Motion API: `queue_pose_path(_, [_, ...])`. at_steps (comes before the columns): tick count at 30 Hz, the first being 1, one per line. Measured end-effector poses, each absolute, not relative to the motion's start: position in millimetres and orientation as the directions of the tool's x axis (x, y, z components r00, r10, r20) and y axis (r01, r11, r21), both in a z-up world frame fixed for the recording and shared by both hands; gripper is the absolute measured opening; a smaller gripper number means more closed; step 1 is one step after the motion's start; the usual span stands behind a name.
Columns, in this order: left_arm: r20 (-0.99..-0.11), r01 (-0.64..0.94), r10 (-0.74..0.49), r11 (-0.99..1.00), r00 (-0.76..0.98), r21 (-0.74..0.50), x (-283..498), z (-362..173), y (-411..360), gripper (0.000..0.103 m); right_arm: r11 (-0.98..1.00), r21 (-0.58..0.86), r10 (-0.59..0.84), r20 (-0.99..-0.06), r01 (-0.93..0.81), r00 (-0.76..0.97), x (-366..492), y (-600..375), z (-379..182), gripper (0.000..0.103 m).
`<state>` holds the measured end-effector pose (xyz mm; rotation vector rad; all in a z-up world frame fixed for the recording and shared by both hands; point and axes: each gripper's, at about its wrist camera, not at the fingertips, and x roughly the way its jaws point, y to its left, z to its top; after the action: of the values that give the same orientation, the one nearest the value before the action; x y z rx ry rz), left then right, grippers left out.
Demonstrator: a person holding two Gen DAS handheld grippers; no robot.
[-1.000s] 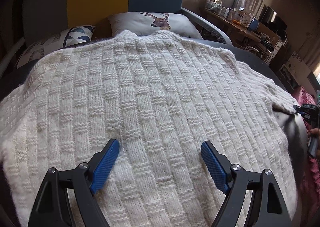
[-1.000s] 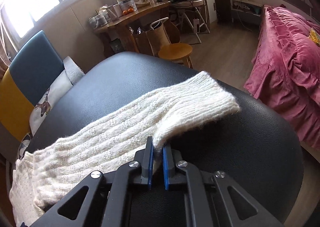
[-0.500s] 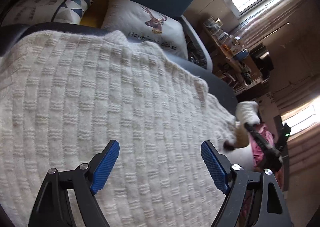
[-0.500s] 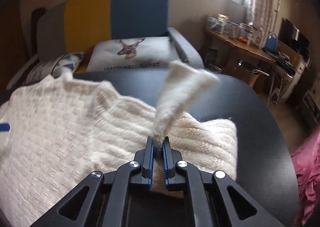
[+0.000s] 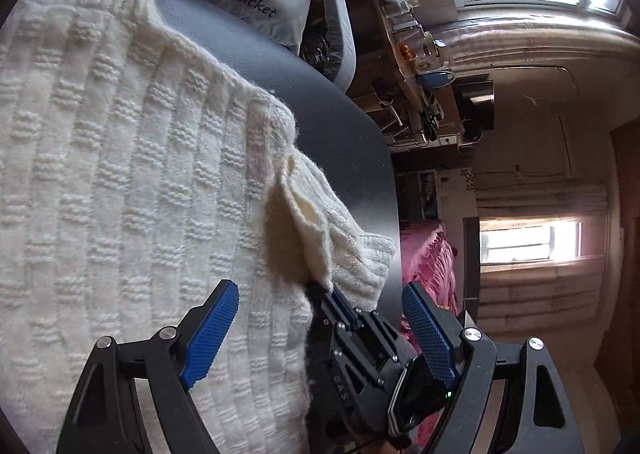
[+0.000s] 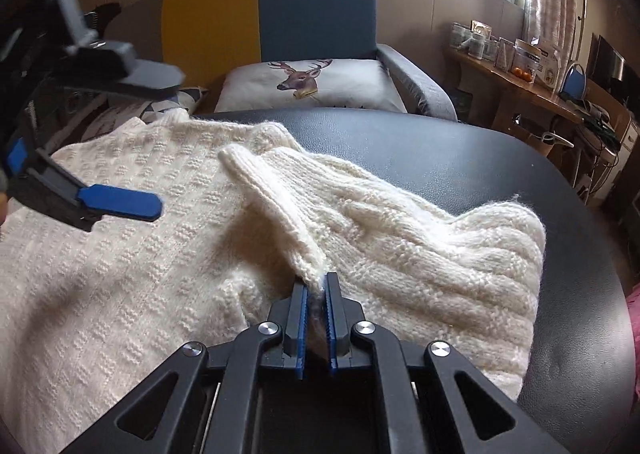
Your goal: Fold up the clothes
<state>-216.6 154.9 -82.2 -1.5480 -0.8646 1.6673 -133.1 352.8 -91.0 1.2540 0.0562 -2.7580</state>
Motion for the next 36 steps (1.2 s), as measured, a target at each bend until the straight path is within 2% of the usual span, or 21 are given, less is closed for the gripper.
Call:
queue_pose_path(3, [-0.541,-0.055,0.84,-0.542,-0.034,-0.839,-228,-81,176,0.084,-0.991,0.02,-0.102,-0.746,0.13,-0.658,-127,354,-91,0.007])
queue_pose_path(7, [-0.593,-0.08,0.805,-0.593,-0.014,-0.802,-244,-82,204,0.081,-0.99,0.023,-0.11,-0.739,0.138,-0.665,-125,355,-90,0.008])
queue_pose_path(9, [-0.633,-0.114,0.774,-0.628,0.004,-0.77,-247,-85,218,0.071,-0.99,0.029,-0.115,-0.735,0.139,-0.668,-124,356,-90,0.009])
queue_pose_path(11, [-0.676,-0.147,0.737,-0.667,0.017,-0.731,-248,-88,230,0.052,-0.99,0.036,-0.118,-0.731,0.135,-0.672,-124,358,-90,0.009])
queue_pose_path(12, [-0.699,-0.163,0.714,-0.688,0.021,-0.707,-248,-90,236,0.048,-0.991,0.038,-0.117,-0.73,0.131,-0.674,-124,359,-90,0.009])
queue_pose_path(14, [-0.739,-0.223,0.673,-0.72,0.008,-0.658,-244,-89,245,0.022,-0.992,0.041,-0.113,-0.726,0.121,-0.678,-123,360,-89,0.009])
queue_pose_path(16, [-0.767,-0.271,0.641,-0.743,-0.023,-0.613,-239,-87,250,0.01,-0.993,0.043,-0.108,-0.724,0.112,-0.681,-121,362,-88,0.009])
queue_pose_path(18, [-0.782,-0.315,0.621,-0.755,-0.06,-0.575,-232,-82,254,0.009,-0.994,0.043,-0.098,-0.723,0.097,-0.684,-117,365,-86,0.016])
queue_pose_path(23, [-0.793,-0.411,0.585,-0.774,-0.174,-0.481,-217,-62,258,0.008,-0.992,0.124,-0.105,-0.71,0.023,-0.696,-94,384,-75,0.021])
queue_pose_path(28, [-0.763,-0.445,0.592,-0.775,-0.26,-0.449,-213,-33,252,0.008,-0.91,0.407,-0.237,-0.664,-0.077,-0.709,-61,422,-70,0.023])
queue_pose_path(32, [-0.666,-0.444,0.65,-0.751,-0.366,-0.489,-224,26,223,0.008,-0.673,0.726,-0.431,-0.54,-0.141,-0.723,-44,453,-84,0.029])
queue_pose_path(36, [-0.586,-0.449,0.661,-0.749,-0.468,-0.487,-238,90,185,0.008,-0.398,0.909,-0.581,-0.358,-0.129,-0.731,-44,451,-103,0.032])
